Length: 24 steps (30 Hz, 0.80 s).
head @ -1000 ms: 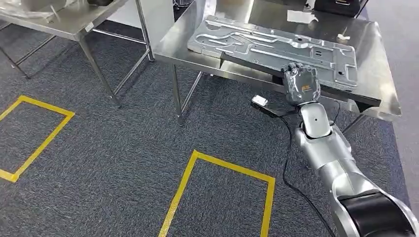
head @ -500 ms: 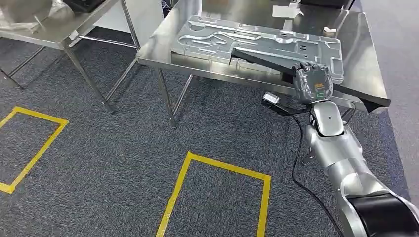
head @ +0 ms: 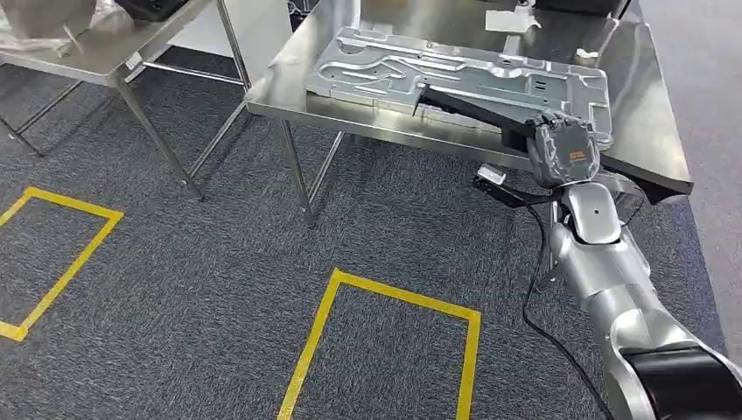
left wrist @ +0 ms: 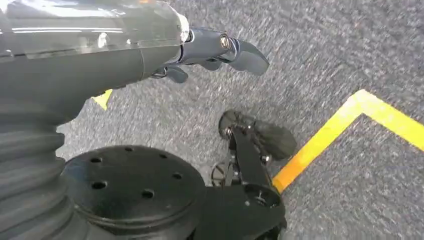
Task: Take the parts from the cabinet and place them on the table.
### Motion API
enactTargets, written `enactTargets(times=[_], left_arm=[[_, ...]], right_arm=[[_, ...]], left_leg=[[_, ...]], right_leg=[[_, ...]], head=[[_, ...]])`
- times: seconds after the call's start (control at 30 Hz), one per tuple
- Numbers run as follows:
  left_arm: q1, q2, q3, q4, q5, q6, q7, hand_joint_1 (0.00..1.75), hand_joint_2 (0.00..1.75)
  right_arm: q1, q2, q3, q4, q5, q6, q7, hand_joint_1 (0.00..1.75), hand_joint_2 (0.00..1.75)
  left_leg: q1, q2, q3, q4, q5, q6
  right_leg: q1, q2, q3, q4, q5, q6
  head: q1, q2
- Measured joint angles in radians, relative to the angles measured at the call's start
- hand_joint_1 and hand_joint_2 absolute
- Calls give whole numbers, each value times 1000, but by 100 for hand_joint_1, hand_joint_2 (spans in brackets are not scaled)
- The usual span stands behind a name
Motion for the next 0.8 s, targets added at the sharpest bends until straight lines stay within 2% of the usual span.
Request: enactTargets(times=[0.03, 0.07, 0.13, 0.17, 0.2, 0.23, 0.27, 0.33, 0.37, 0.4, 0.43, 0.47, 0.5, 0.53, 0.57, 0.6, 0.63, 0.67, 0.7, 0.73, 0.77, 0.8], left_arm=[[0, 0, 0, 0, 1, -14, -1, 0, 175], [-1, 0, 0, 0, 1, -24, -3, 0, 175], [-1, 1, 0, 0, 3, -48, -5, 0, 175], [-1, 2, 1, 0, 7, -53, -5, 0, 175], [0, 0, 1, 0, 7, -61, -3, 0, 175], [2, -2, 1, 0, 7, -72, -1, 0, 175], [1, -1, 2, 0, 8, -84, 2, 0, 175], [1, -1, 4, 0, 8, -88, 8, 0, 175], [2, -2, 5, 0, 9, -88, 12, 0, 175], [3, -2, 6, 0, 10, -87, 15, 0, 175], [5, -2, 7, 0, 12, -84, 19, 0, 175], [6, -2, 8, 0, 15, -82, 20, 0, 175], [8, -2, 10, 0, 18, -81, 20, 0, 175], [9, 0, 13, 0, 19, -81, 19, 0, 175], [11, 7, 18, 3, 23, -79, 18, 0, 175], [11, 6, 19, 3, 26, -80, 17, 0, 175], [8, 6, 19, 3, 26, -80, 15, 0, 175], [7, 6, 20, 3, 26, -80, 14, 0, 175], [2, 6, 21, 3, 27, -80, 14, 0, 175], [-3, 3, 23, 2, 26, -82, 13, 0, 175], [-5, 3, 23, 2, 27, -82, 11, 0, 175], [-3, 3, 24, 2, 27, -82, 11, 0, 175]], right_arm=[[3, -4, 0, 0, -3, 0, 0, 175, 175], [8, -9, -1, 0, -6, 0, -1, 175, 175], [20, -19, -2, -3, -12, 0, -5, 175, 175], [31, -26, -2, -5, -15, 0, -9, 175, 175], [37, -31, -3, -9, -16, 0, -10, 175, 175], [45, -34, -3, -13, -16, 0, -10, 175, 175], [48, -35, -3, -19, -14, 1, -8, 175, 175], [59, -40, -3, -30, -10, 3, 2, 175, 175], [71, -44, -3, -36, -8, 3, 8, 175, 175], [83, -46, -3, -38, -7, 3, 10, 175, 175], [97, -47, -3, -43, -5, 4, 10, 175, 175], [107, -48, -3, -46, -5, 5, 10, 175, 175], [113, -48, -3, -50, -5, 6, 10, 175, 175], [118, -49, -3, -51, -5, 9, 10, 175, 175], [119, -52, -3, -50, -9, 14, 10, 175, 175], [119, -51, -2, -52, -11, 21, 8, 175, 175], [125, -57, -2, -58, -15, 21, 8, 175, 175], [126, -66, -2, -63, -18, 22, 7, 175, 175], [116, -70, -3, -70, -19, 24, 6, 175, 175], [108, -75, -3, -84, -19, 30, 7, 175, 175], [100, -83, -3, -89, -16, 40, 9, 175, 175], [93, -82, -3, -89, -12, 52, 10, 175, 175]], left_leg=[[0, 0, 0, 0, 0, 0], [-3, 0, -3, 6, -5, 2], [-9, 0, -1, -7, -11, 21], [-8, 1, 7, -32, -12, 28], [-3, -1, 26, -51, -12, 32], [2, -1, 50, -68, -2, 37], [4, 0, 64, -75, -1, 40], [10, 5, 76, -76, -3, 37], [15, 6, 82, -76, -9, 31], [22, 5, 90, -76, -16, 22], [33, 4, 101, -75, -26, 10], [44, 3, 114, -75, -36, -4], [56, 2, 128, -71, -50, -19], [62, 3, 138, -63, -68, -36], [61, 9, 152, -50, -91, -52], [62, 10, 154, -55, -103, -62], [63, 14, 161, -58, -112, -74], [69, 14, 183, -62, -111, -83], [72, 13, 171, -29, -88, -94], [79, 8, 125, 51, -45, -102], [79, -1, 70, 146, -11, -93], [71, -4, 8, 231, -13, -84]], right_leg=[[0, 0, 0, 0, 0, 0], [-7, 0, 1, -6, 2, 4], [-10, 0, 8, -19, 2, 17], [-8, -1, 8, 11, 28, 24], [-6, 0, 16, 8, 36, 31], [-13, -2, 7, 12, 28, 32], [-13, 0, -9, 34, 10, 37], [-20, 1, -87, 165, -51, 47], [-26, 0, -127, 226, -69, 56], [-33, 0, -155, 256, -74, 64], [-44, -2, -160, 238, -67, 77], [-58, -6, -142, 181, -46, 94], [-74, -14, -110, 97, -7, 110], [-92, -32, -78, 8, 53, 133], [-92, -72, -79, -17, 110, 141], [-81, -63, -81, -3, 60, 100], [-75, -51, -80, 14, 67, 77], [-81, -48, -80, 23, 43, 63], [-74, -39, -76, 33, 30, 52], [-74, -31, -61, 30, 18, 38], [-70, -28, -44, 25, 6, 31], [-65, -24, -23, 16, -6, 23]], head=[[0, 0], [0, 0], [0, 0], [0, 0], [0, 0], [0, 0], [0, 0], [0, 0], [0, 0], [0, 0], [0, 0], [0, 0], [0, 0], [0, 0], [0, 0], [1, 0], [-2, 2], [-2, 0], [-2, 0], [-5, 1], [-5, 0], [-6, 0]])
